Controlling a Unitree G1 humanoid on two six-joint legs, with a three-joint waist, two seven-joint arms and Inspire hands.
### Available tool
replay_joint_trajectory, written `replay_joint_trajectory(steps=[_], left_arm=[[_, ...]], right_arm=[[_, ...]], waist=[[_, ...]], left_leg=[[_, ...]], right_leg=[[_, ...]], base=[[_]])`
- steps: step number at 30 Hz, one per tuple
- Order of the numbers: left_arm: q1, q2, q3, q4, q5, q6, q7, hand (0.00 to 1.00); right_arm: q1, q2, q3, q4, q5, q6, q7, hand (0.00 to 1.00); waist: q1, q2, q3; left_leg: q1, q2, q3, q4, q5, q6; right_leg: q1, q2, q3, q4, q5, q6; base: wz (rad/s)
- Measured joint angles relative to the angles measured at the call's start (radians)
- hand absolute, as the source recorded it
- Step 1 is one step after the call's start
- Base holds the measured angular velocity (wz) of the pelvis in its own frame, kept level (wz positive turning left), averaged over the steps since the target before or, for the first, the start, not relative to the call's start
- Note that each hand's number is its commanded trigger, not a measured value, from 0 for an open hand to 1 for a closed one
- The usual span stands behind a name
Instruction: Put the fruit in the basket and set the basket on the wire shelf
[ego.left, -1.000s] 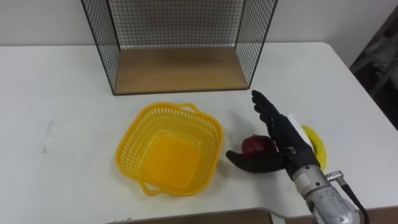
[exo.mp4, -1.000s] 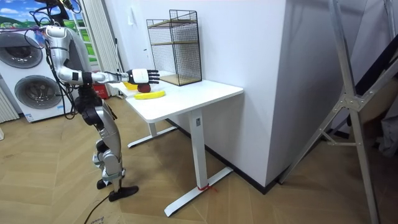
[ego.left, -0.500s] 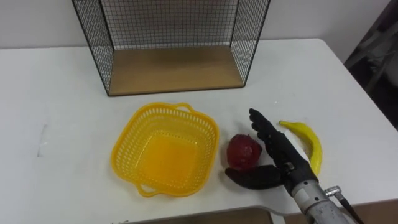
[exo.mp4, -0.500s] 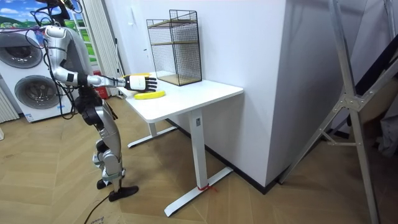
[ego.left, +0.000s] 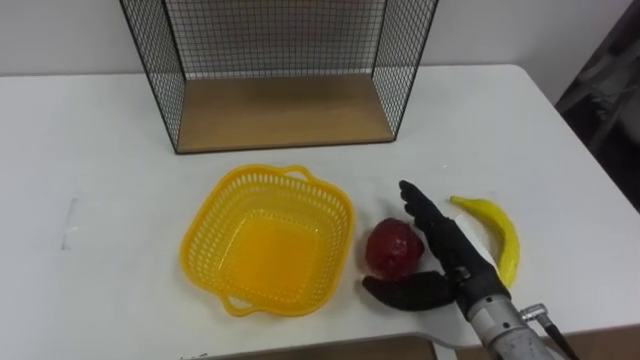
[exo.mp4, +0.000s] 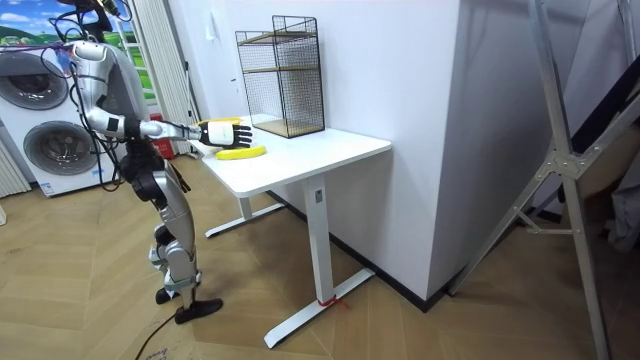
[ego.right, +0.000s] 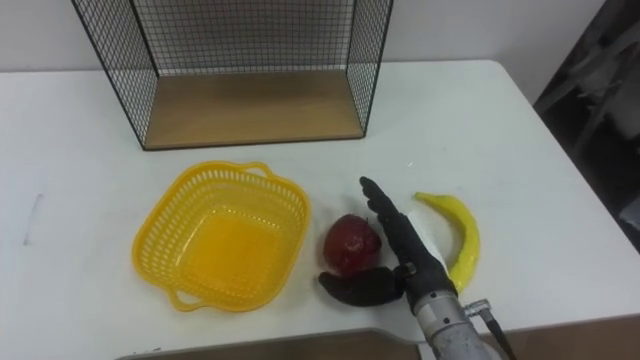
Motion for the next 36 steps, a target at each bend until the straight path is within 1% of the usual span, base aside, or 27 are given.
replay_joint_trajectory(steps=[2, 5, 8, 22, 25, 27, 28, 32, 33, 34, 35, 36], left_arm=[[0.001, 0.0, -0.002, -0.007, 0.0, 0.0, 0.004, 0.0], [0.004, 0.0, -0.003, -0.016, 0.0, -0.003, 0.016, 0.0], [0.004, 0.0, -0.003, -0.016, 0.0, -0.004, 0.024, 0.0], [0.011, 0.0, -0.021, -0.016, 0.001, -0.004, 0.023, 0.0], [0.012, 0.0, -0.021, -0.016, 0.007, -0.004, 0.023, 0.0], [0.011, -0.002, -0.019, -0.013, 0.007, -0.004, 0.022, 0.0], [0.011, -0.002, -0.02, -0.013, 0.007, -0.004, 0.021, 0.0], [0.0, -0.004, -0.021, 0.025, -0.001, -0.006, 0.014, 0.0], [0.002, -0.004, -0.024, 0.028, -0.001, -0.006, 0.013, 0.0], [0.003, -0.004, -0.025, 0.028, -0.001, -0.006, 0.013, 0.0], [0.006, -0.004, -0.025, 0.027, 0.0, -0.006, 0.013, 0.0], [0.006, -0.004, -0.025, 0.026, 0.0, -0.006, 0.014, 0.0]], right_arm=[[-0.002, 0.001, -0.003, 0.01, -0.002, -0.004, -0.029, 1.0], [-0.007, 0.003, -0.009, 0.039, -0.002, -0.023, -0.064, 1.0], [-0.01, 0.004, -0.009, 0.05, -0.006, -0.03, -0.075, 1.0], [-0.009, 0.006, -0.005, 0.053, 0.006, -0.033, -0.101, 1.0], [-0.009, 0.006, -0.006, 0.051, 0.038, -0.034, -0.101, 1.0], [-0.009, 0.014, -0.015, 0.046, 0.075, -0.03, -0.097, 1.0], [-0.009, 0.014, -0.014, 0.045, 0.088, -0.029, -0.097, 1.0], [-0.019, 0.014, -0.014, 0.033, 0.165, -0.028, -0.092, 1.0], [-0.021, 0.013, -0.015, 0.012, 0.18, -0.026, -0.094, 1.0], [-0.021, 0.011, -0.015, -0.004, 0.191, -0.024, -0.095, 1.0], [-0.021, 0.009, -0.015, -0.04, 0.208, -0.021, -0.098, 1.0], [-0.023, 0.009, -0.015, -0.058, 0.21, -0.021, -0.101, 1.0]], waist=[[0.0, -0.002, -0.0008], [0.0, -0.003, -0.0009], [0.0, -0.003, -0.0003], [0.0, -0.002, 0.0023], [0.0, -0.001, 0.0023], [0.0, 0.001, 0.0027], [0.001, 0.002, 0.0032], [0.001, 0.015, 0.0113], [0.0, 0.016, 0.0107], [-0.001, 0.017, 0.0114], [-0.001, 0.021, 0.014], [-0.001, 0.022, 0.0137]], left_leg=[[0.003, 0.0, 0.0, 0.0, 0.0, 0.0], [0.007, 0.0, -0.001, 0.001, 0.0, 0.0], [0.011, 0.0, -0.002, 0.0, 0.0, 0.0], [0.011, 0.0, -0.002, -0.002, 0.0, 0.0], [0.005, 0.0, -0.001, -0.004, 0.0, 0.0], [0.002, 0.0, 0.001, -0.003, 0.0, 0.0], [0.002, 0.001, 0.002, -0.003, 0.0, 0.0], [0.003, 0.0, 0.012, -0.003, 0.0, 0.0], [0.003, 0.0, 0.014, -0.004, 0.0, 0.0], [0.003, 0.0, 0.014, -0.004, 0.0, 0.0], [0.002, 0.0, 0.014, -0.004, 0.0, 0.0], [0.001, 0.0, 0.014, -0.004, 0.0, 0.0]], right_leg=[[0.003, 0.0, -0.001, 0.0, 0.0, 0.0], [0.007, 0.0, -0.005, 0.0, 0.0, 0.0], [0.011, 0.0, -0.006, 0.0, 0.0, 0.0], [0.01, 0.0, -0.005, 0.0, 0.0, 0.0], [0.004, 0.0, -0.004, 0.0, 0.0, 0.0], [0.0, 0.002, 0.006, 0.001, 0.0, -0.001], [0.0, 0.002, 0.007, 0.001, 0.0, -0.001], [-0.006, 0.003, 0.015, 0.005, 0.0, 0.0], [-0.007, 0.003, 0.016, 0.006, 0.0, 0.0], [-0.007, 0.003, 0.016, 0.006, 0.001, 0.0], [-0.008, 0.003, 0.017, 0.006, 0.001, 0.0], [-0.01, 0.003, 0.017, 0.006, 0.001, 0.0]], base=[[0.0], [0.0], [0.0], [0.0], [0.0], [-0.04], [-0.04], [-0.07], [-0.06], [0.0], [0.0], [0.0]])
